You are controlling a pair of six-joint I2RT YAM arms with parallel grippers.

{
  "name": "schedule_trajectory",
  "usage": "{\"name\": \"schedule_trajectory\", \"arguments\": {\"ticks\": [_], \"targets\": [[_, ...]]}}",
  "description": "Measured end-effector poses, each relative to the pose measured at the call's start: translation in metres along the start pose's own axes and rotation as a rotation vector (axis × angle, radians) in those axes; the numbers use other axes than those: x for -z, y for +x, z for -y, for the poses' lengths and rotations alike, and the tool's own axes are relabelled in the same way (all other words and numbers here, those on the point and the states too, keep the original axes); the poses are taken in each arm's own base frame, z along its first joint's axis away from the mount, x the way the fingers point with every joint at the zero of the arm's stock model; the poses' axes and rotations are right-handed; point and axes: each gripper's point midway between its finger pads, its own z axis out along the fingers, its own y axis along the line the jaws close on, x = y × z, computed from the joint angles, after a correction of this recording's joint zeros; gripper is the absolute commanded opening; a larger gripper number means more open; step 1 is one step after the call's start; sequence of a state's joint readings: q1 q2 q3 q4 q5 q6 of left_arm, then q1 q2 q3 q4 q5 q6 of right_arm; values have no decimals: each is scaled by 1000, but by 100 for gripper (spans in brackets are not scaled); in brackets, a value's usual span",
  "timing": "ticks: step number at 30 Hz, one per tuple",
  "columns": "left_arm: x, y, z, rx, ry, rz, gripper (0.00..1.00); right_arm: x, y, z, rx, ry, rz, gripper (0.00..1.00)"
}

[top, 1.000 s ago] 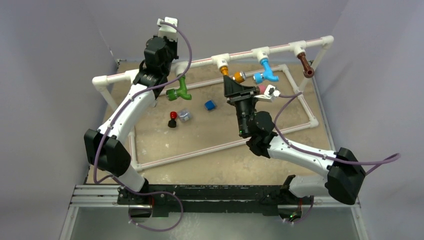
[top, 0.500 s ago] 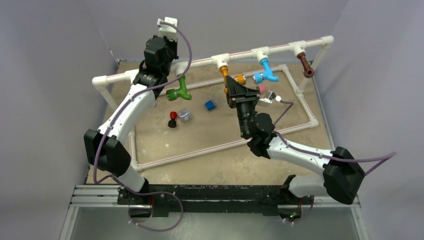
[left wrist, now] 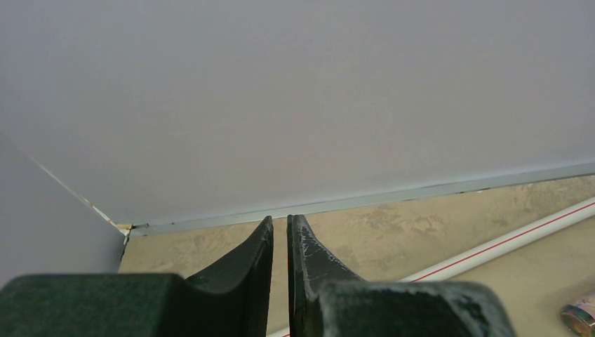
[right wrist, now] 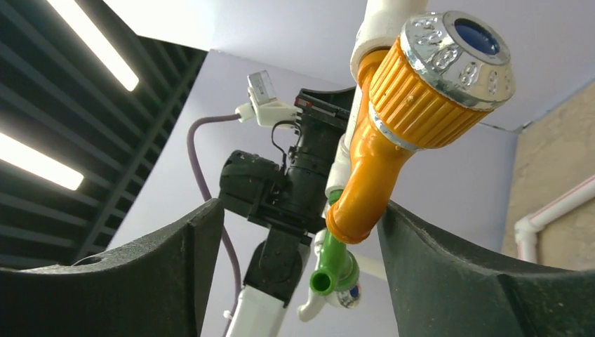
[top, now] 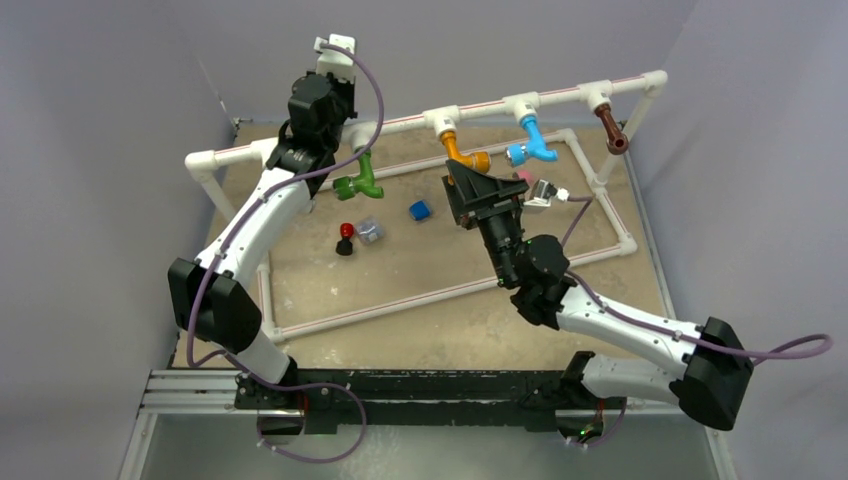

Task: Install the water faucets

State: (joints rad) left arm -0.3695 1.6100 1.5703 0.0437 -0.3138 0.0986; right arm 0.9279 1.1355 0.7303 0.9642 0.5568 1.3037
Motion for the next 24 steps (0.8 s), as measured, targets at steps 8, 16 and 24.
{"name": "schedule_trajectory", "arguments": {"ticks": [8, 16, 24], "targets": [[0, 0, 0, 0, 0, 0, 11, 16, -6, -4, 170, 17, -44, 83], [0, 0, 1, 0, 1, 0, 11, 34, -16, 8, 498, 71, -101, 82], [0, 0, 1, 0, 1, 2, 11, 37, -36, -23, 932, -2, -117, 83]]}}
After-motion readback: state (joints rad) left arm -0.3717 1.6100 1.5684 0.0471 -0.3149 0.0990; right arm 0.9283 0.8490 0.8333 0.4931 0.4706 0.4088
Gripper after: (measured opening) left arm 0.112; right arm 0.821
